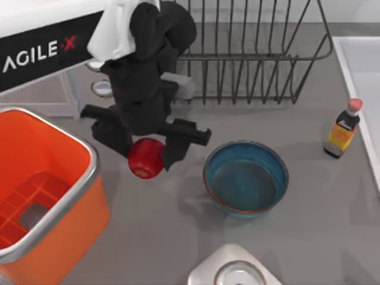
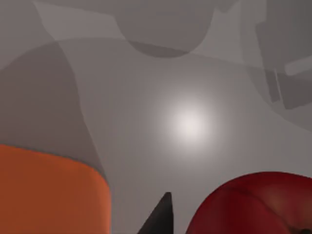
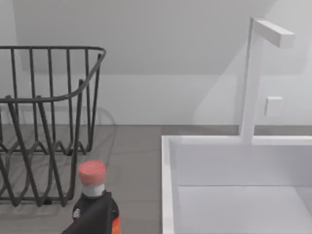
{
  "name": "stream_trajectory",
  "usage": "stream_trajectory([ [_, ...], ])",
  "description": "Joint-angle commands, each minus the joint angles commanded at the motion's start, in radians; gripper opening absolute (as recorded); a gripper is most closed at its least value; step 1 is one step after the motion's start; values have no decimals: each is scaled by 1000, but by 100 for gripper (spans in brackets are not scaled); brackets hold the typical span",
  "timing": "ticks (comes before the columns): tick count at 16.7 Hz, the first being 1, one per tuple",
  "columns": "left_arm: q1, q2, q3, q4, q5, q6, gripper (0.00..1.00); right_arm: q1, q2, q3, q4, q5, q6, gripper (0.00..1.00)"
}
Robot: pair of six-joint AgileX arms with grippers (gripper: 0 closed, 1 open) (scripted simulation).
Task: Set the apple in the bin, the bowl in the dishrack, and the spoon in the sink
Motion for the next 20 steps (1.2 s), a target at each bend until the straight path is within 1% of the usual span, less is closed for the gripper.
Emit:
stream_trajectory([
  [4, 4, 12, -12, -24, -2, -12, 0, 0, 0, 0, 0, 0, 0, 100],
  [6, 10, 7, -15, -58, -31, -38, 0, 0, 0, 0, 0, 0, 0, 100],
  [8, 18, -8, -14, -101, -89, -75, 0, 0, 0, 0, 0, 0, 0, 100],
  [16, 62, -78, -29, -321, -379, -258, 0, 0, 0, 0, 0, 0, 0, 100],
  [18, 72, -91, -36, -367, -431, -295, 0, 0, 0, 0, 0, 0, 0, 100],
  [20, 79, -101, -42, -399, -466, -321, 0, 0, 0, 0, 0, 0, 0, 100],
])
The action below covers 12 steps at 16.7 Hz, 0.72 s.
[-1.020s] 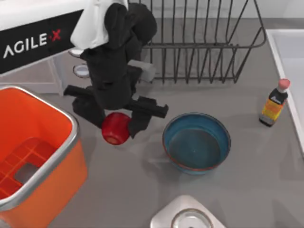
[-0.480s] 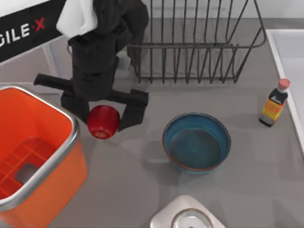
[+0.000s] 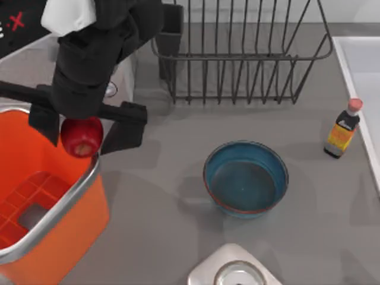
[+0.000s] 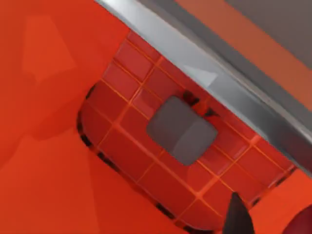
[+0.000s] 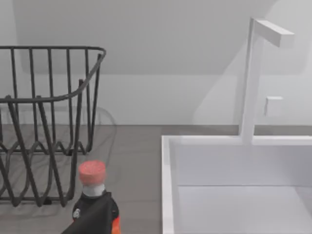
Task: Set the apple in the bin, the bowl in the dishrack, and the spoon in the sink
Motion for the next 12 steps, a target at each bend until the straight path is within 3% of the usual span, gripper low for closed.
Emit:
stream_trajectory([
  [5, 3, -4, -3, -13, -14, -11, 0, 0, 0, 0, 0, 0, 0, 100],
  [6, -35, -10, 79, 73, 74, -73, 0, 0, 0, 0, 0, 0, 0, 100],
  [12, -9, -19, -1, 117, 52, -45, 0, 0, 0, 0, 0, 0, 0, 100],
])
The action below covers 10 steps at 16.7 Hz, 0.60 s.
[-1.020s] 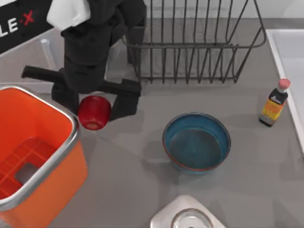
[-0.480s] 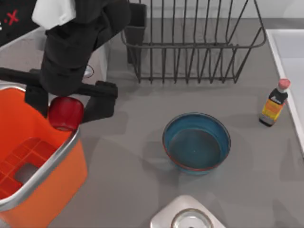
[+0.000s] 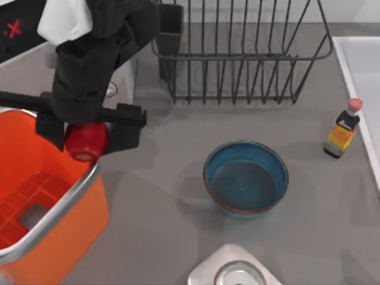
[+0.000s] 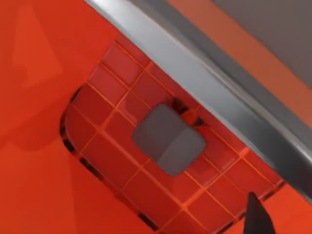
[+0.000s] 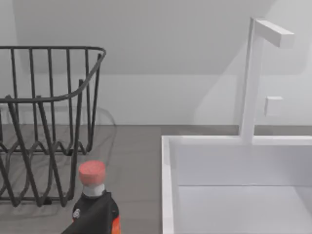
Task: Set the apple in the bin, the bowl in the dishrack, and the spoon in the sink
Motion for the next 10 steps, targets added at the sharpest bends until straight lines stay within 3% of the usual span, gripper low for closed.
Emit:
stream_trajectory([
  [10, 50, -16, -176, 96, -53, 69, 0, 0, 0, 0, 0, 0, 0, 100],
])
